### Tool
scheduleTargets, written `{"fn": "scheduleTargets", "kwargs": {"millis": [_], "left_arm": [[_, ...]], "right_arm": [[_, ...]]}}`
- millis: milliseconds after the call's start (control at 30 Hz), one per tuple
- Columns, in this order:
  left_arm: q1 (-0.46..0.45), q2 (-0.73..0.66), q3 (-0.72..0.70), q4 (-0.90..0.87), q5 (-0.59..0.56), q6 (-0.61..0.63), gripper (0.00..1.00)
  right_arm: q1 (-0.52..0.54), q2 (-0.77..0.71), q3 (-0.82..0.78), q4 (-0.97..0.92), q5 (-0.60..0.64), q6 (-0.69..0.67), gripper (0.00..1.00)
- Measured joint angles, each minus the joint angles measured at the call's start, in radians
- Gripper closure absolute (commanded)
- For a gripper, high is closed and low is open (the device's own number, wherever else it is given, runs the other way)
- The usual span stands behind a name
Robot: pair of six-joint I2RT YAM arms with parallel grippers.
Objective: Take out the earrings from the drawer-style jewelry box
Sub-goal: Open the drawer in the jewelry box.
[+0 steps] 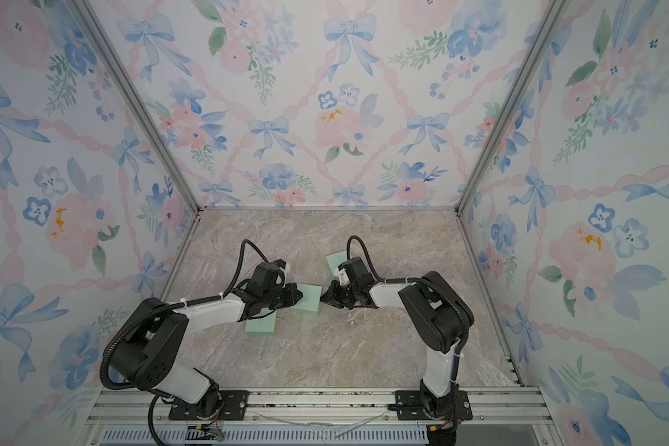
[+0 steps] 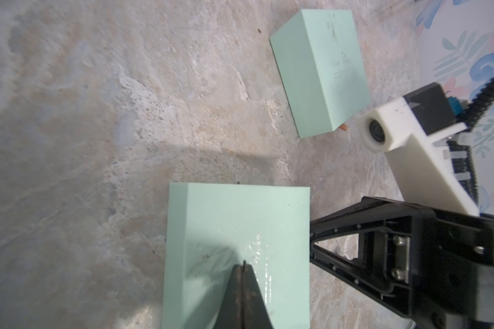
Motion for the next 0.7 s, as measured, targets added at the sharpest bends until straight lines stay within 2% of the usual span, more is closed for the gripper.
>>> {"fn": "scheduleTargets", "kwargs": {"millis": [700], "left_arm": [[0.000, -0.005, -0.026, 0.040, -0.003, -0.001, 1.00]], "right_arm": [[0.008, 0.000, 0.010, -0.022, -0.010, -0.008, 0.99]]}}
